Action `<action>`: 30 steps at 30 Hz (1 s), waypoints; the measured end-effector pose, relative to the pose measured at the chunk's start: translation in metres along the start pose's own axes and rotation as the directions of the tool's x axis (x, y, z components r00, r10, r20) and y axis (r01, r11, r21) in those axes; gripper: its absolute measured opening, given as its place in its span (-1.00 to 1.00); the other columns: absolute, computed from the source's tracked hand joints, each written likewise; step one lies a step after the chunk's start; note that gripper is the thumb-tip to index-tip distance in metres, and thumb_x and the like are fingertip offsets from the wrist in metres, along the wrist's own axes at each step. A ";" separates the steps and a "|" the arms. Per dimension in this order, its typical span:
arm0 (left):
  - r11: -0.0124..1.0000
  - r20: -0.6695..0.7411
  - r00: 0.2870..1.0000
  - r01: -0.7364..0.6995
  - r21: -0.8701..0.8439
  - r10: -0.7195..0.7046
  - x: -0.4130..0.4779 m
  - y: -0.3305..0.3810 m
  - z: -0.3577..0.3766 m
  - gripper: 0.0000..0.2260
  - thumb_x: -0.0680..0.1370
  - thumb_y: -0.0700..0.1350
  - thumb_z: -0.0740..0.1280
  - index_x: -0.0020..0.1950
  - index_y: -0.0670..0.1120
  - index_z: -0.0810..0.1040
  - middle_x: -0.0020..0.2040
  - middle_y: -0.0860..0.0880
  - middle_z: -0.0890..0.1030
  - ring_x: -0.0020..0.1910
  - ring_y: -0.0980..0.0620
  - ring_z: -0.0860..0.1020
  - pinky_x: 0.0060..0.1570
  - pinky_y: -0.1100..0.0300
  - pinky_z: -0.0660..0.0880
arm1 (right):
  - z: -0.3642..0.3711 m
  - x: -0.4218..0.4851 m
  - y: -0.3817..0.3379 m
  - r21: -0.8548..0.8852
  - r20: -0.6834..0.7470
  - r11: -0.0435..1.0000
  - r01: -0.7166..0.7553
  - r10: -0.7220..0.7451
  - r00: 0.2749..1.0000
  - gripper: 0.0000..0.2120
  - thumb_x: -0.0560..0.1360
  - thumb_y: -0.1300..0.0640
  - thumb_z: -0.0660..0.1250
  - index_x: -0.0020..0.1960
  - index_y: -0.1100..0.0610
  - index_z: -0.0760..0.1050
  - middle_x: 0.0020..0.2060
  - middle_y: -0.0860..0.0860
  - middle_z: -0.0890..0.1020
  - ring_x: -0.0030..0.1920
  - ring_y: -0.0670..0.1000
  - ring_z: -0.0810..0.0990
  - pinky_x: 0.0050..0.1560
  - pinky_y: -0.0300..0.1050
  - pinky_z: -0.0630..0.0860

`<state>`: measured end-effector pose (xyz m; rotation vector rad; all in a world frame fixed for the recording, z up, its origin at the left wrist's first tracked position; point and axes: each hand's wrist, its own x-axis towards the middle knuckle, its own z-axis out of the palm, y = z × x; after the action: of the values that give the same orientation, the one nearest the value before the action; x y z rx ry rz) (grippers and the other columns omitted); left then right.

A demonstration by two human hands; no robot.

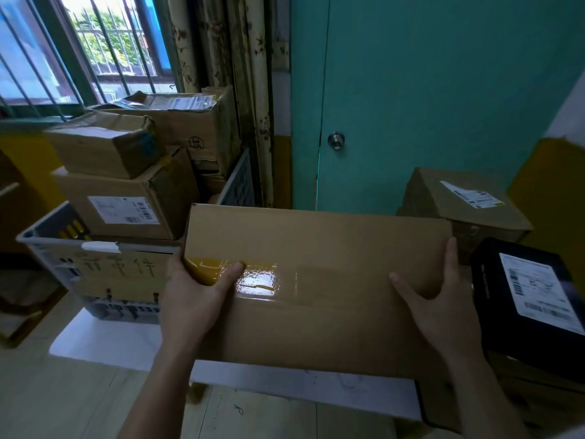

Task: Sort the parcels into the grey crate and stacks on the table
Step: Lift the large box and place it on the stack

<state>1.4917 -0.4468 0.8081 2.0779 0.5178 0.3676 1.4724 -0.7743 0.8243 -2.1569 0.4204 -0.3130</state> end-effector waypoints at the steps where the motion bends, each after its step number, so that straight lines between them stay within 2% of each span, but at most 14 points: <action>1: 1.000 0.004 1.000 0.010 -0.004 -0.010 0.001 0.000 0.000 0.01 0.23 0.38 0.45 0.55 0.00 0.17 0.43 -0.08 0.44 0.36 -0.18 0.45 0.24 -0.19 0.43 | 0.000 -0.001 0.000 0.003 -0.004 1.000 -0.001 0.001 1.000 0.01 0.40 -0.23 0.44 0.57 -0.27 -0.21 0.54 0.12 0.21 0.49 0.19 0.25 0.37 0.20 0.30; 4: 1.000 0.018 1.000 -0.005 -0.015 0.005 0.004 -0.001 0.000 0.01 0.22 0.40 0.46 0.52 -0.03 0.21 0.40 -0.09 0.46 0.33 -0.17 0.47 0.20 -0.14 0.45 | 0.002 -0.002 0.000 -0.004 -0.007 1.000 -0.016 0.016 1.000 0.00 0.39 -0.29 0.40 0.56 -0.29 -0.22 0.53 0.12 0.23 0.48 0.19 0.28 0.36 0.21 0.32; 6: 1.000 0.035 0.999 -0.013 -0.005 0.013 0.003 -0.001 -0.001 0.06 0.19 0.50 0.45 0.52 -0.01 0.21 0.40 -0.09 0.45 0.33 -0.16 0.47 0.20 -0.13 0.46 | 0.001 -0.002 -0.001 -0.034 -0.005 0.999 -0.031 0.031 1.000 -0.01 0.38 -0.34 0.36 0.55 -0.32 -0.26 0.52 0.14 0.24 0.46 0.22 0.31 0.34 0.23 0.34; 9: 0.999 0.031 0.999 -0.008 0.031 0.007 0.004 -0.001 -0.002 0.12 0.11 0.62 0.31 0.53 0.06 0.19 0.40 -0.08 0.45 0.32 -0.16 0.47 0.23 -0.18 0.48 | 0.000 -0.002 -0.004 -0.060 0.005 0.997 -0.050 0.051 0.999 -0.02 0.40 -0.34 0.35 0.55 -0.32 -0.27 0.51 0.17 0.24 0.44 0.23 0.32 0.30 0.20 0.36; 12: 0.998 0.037 0.999 0.017 0.053 -0.019 0.005 -0.002 -0.002 0.15 0.11 0.67 0.26 0.57 0.15 0.09 0.43 -0.12 0.41 0.35 -0.22 0.44 0.26 -0.26 0.46 | -0.001 -0.003 -0.005 -0.094 0.021 0.994 -0.064 0.066 0.998 -0.02 0.40 -0.37 0.32 0.54 -0.33 -0.31 0.50 0.18 0.24 0.43 0.24 0.33 0.29 0.19 0.36; 14: 0.997 0.053 0.998 0.025 0.068 -0.028 0.002 -0.002 -0.003 0.14 0.11 0.65 0.26 0.59 0.26 -0.05 0.48 -0.16 0.35 0.40 -0.26 0.39 0.31 -0.29 0.42 | -0.003 -0.003 -0.005 -0.112 0.038 0.991 -0.068 0.072 0.997 -0.01 0.39 -0.40 0.30 0.52 -0.35 -0.35 0.51 0.17 0.24 0.43 0.24 0.33 0.30 0.21 0.36; 17: 0.996 0.110 0.992 0.046 0.070 -0.054 -0.003 -0.001 -0.009 0.15 0.16 0.55 0.38 0.56 0.36 -0.24 0.55 -0.21 0.19 0.45 -0.32 0.31 0.38 -0.27 0.32 | -0.006 -0.003 -0.003 -0.125 0.063 0.990 -0.063 0.071 0.995 0.01 0.38 -0.40 0.32 0.49 -0.38 -0.39 0.52 0.15 0.21 0.45 0.24 0.31 0.31 0.23 0.35; 19: 0.997 0.150 0.987 0.043 0.061 -0.052 -0.005 -0.002 -0.013 0.18 0.16 0.46 0.43 0.55 0.36 -0.28 0.57 -0.21 0.16 0.47 -0.30 0.29 0.40 -0.25 0.28 | -0.007 -0.002 -0.004 -0.125 0.072 0.990 -0.069 0.079 0.994 0.01 0.38 -0.39 0.33 0.48 -0.39 -0.40 0.53 0.16 0.19 0.44 0.25 0.31 0.31 0.25 0.34; 21: 0.997 0.173 0.984 0.036 0.063 -0.046 -0.005 -0.002 -0.017 0.24 0.09 0.48 0.43 0.55 0.35 -0.29 0.58 -0.18 0.16 0.48 -0.28 0.28 0.41 -0.23 0.27 | -0.007 -0.003 -0.004 -0.121 0.065 0.990 -0.074 0.082 0.994 0.02 0.39 -0.38 0.34 0.49 -0.38 -0.38 0.52 0.16 0.20 0.44 0.25 0.31 0.32 0.25 0.34; 23: 0.998 0.174 0.984 0.026 0.063 -0.036 -0.004 -0.004 -0.018 0.28 0.02 0.55 0.39 0.55 0.36 -0.28 0.58 -0.13 0.20 0.49 -0.24 0.29 0.41 -0.23 0.29 | -0.006 -0.004 -0.005 -0.115 0.053 0.991 -0.074 0.081 0.995 0.01 0.39 -0.37 0.35 0.50 -0.37 -0.36 0.51 0.17 0.22 0.44 0.25 0.32 0.32 0.25 0.34; 26: 0.999 0.126 0.992 0.016 0.037 -0.021 -0.006 -0.006 -0.014 0.23 0.09 0.54 0.44 0.60 0.27 -0.13 0.54 -0.07 0.29 0.46 -0.20 0.34 0.37 -0.23 0.36 | -0.006 -0.006 -0.007 -0.112 0.045 0.991 -0.074 0.080 0.996 0.01 0.39 -0.37 0.35 0.51 -0.36 -0.35 0.50 0.19 0.25 0.42 0.26 0.34 0.30 0.24 0.35; 30: 0.995 0.048 0.995 0.087 -0.043 -0.085 -0.009 -0.006 -0.006 -0.02 0.29 0.21 0.58 0.53 -0.08 0.16 0.42 -0.14 0.42 0.35 -0.19 0.44 0.23 -0.11 0.42 | -0.005 -0.007 -0.008 -0.112 0.037 0.991 -0.075 0.080 0.996 0.01 0.38 -0.38 0.34 0.51 -0.37 -0.34 0.49 0.18 0.26 0.41 0.25 0.35 0.27 0.23 0.37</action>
<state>1.4802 -0.4441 0.8053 2.0091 0.5646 0.2772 1.4652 -0.7708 0.8333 -2.2444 0.5069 -0.2051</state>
